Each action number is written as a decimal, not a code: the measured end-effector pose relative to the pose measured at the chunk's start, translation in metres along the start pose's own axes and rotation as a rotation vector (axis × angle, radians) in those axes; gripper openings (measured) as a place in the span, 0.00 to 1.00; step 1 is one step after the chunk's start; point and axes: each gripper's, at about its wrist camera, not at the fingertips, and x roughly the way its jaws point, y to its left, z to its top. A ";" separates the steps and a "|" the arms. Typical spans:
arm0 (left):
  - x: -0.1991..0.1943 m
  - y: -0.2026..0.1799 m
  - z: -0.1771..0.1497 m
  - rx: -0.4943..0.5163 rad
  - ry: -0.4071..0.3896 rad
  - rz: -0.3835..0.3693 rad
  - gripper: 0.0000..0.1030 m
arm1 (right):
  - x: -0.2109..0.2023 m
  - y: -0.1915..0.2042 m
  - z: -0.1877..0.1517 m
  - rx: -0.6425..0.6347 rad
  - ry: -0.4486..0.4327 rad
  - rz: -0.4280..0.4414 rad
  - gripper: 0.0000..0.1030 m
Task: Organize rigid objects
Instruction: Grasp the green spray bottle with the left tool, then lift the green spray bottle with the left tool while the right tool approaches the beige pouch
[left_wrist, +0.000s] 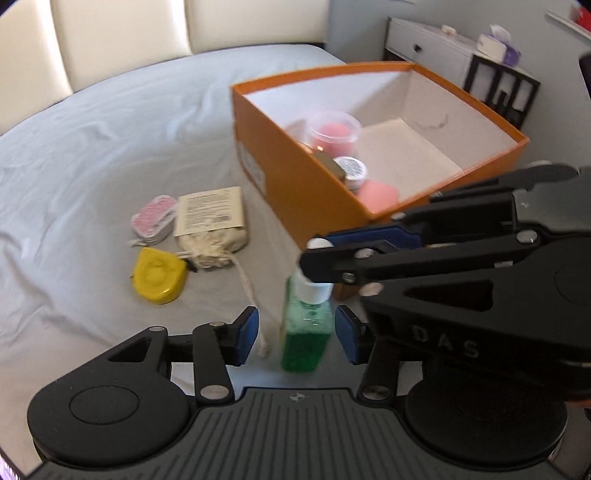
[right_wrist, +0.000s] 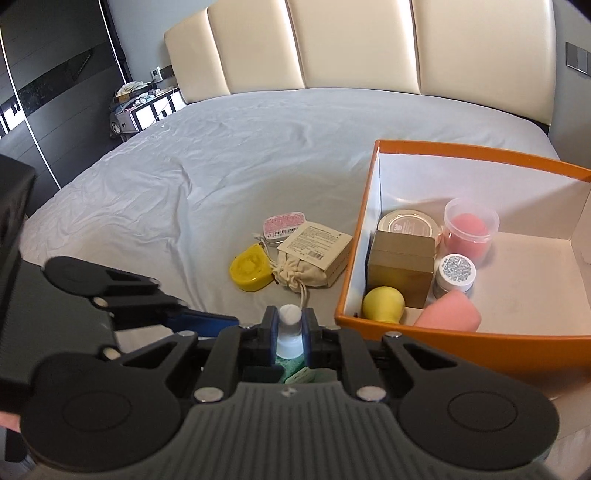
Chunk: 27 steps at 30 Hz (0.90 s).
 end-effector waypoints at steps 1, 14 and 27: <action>0.003 -0.002 0.001 0.006 0.010 -0.010 0.54 | 0.000 -0.002 0.000 0.005 0.000 0.001 0.11; 0.028 -0.004 0.007 -0.042 0.089 0.012 0.33 | 0.011 -0.018 0.002 0.092 0.050 0.064 0.18; 0.004 0.043 0.008 -0.239 0.049 0.093 0.33 | 0.014 -0.016 0.021 0.111 0.059 0.114 0.22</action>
